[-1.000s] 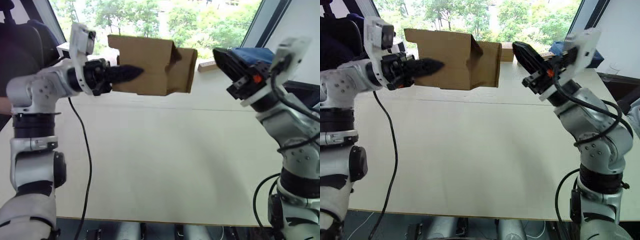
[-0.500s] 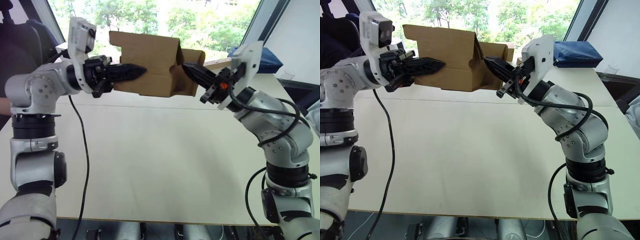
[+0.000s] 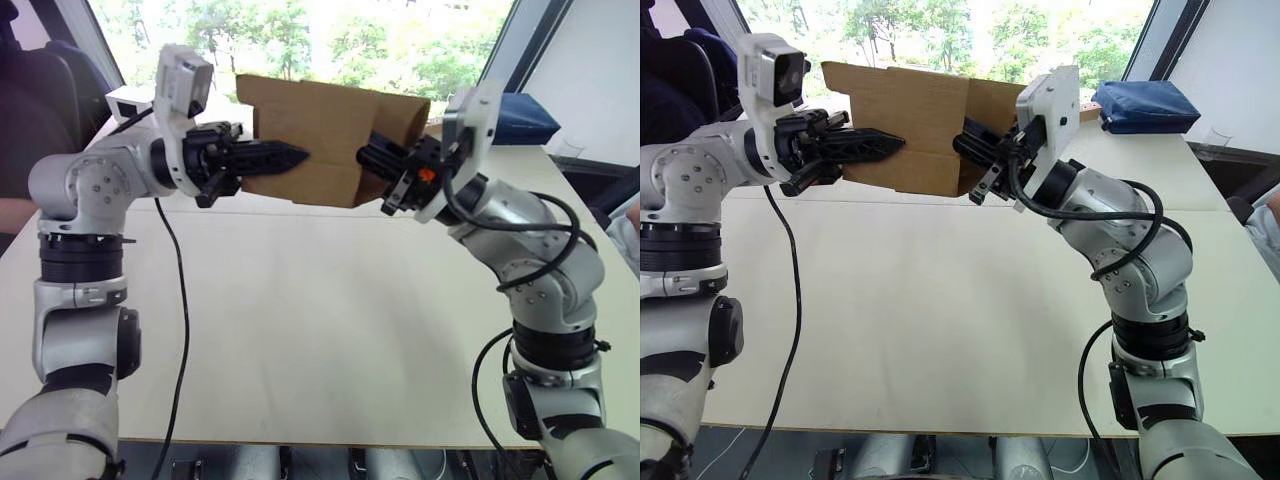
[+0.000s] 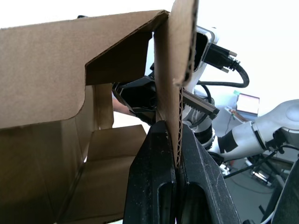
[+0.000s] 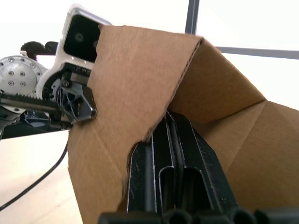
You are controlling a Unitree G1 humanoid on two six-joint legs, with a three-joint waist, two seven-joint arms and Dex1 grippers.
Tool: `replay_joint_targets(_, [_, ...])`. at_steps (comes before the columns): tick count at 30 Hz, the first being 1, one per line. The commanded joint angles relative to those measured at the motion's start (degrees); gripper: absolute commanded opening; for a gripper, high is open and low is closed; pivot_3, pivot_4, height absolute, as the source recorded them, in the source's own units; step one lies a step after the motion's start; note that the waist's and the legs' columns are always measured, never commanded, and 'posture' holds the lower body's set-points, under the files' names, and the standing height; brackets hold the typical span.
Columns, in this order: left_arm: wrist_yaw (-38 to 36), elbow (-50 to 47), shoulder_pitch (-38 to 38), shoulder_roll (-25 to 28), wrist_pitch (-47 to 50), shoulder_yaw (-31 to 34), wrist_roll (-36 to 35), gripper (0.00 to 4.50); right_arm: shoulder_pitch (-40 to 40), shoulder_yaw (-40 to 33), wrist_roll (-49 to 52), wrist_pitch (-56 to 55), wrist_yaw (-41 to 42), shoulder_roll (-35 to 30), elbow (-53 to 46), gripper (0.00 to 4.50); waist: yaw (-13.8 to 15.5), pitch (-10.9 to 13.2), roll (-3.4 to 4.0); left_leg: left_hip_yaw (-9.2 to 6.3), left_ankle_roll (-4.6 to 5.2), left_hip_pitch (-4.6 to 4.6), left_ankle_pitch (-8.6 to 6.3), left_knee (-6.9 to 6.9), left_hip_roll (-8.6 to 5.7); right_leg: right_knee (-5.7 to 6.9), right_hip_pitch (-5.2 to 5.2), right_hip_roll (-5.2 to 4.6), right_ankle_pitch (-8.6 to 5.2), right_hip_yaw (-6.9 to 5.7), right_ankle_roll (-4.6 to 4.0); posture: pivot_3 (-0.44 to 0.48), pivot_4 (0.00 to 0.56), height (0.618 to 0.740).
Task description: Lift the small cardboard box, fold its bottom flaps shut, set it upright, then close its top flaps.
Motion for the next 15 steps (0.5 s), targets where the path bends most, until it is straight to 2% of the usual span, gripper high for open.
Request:
replay_joint_targets(1, [0.58, -0.12, -0.32, 0.53, -1.18, 1.07, -0.26, 0.00, -1.21, -0.88, -0.57, -1.09, 1.00, -0.33, -2.31, 0.02, -0.01, 0.00, 0.00, 0.00, 0.00, 0.00, 0.00, 0.00, 0.00, -0.01, 0.00, -0.01, 0.00, 0.00, 0.00, 0.000, 0.150, 0.740])
replay_joint_targets(4, [1.11, 0.71, -0.52, 0.56, -1.72, 1.43, -0.06, 0.00, -0.08, -1.62, -0.29, -0.27, 1.98, -1.71, -3.68, 0.02, -0.03, 0.00, 0.00, 0.00, 0.00, 0.00, 0.00, 0.00, 0.00, 0.00, 0.00, 0.00, 0.00, 0.00, 0.00, 0.000, 0.150, 0.740])
replay_joint_targets(8, [1.38, 2.52, -0.60, 1.19, -3.12, 1.79, 0.56, 0.00, 3.06, -4.20, -0.60, 1.31, 3.26, -7.08, -6.08, 0.02, 0.05, 0.00, 0.00, -0.01, 0.01, -0.01, 0.00, -0.01, -0.01, -0.01, 0.01, -0.01, 0.00, -0.01, 0.00, 0.000, 0.150, 0.740])
replay_joint_targets(15, [1.99, 3.22, -0.28, 1.23, -3.44, 2.41, -0.06, 0.00, 7.80, -11.47, 6.38, 6.54, 3.08, -12.45, -10.09, 0.02, 0.05, 0.01, -0.01, 0.00, 0.01, 0.00, -0.01, -0.02, 0.00, -0.03, 0.00, -0.01, 0.00, -0.01, 0.00, 0.000, 0.150, 0.740])
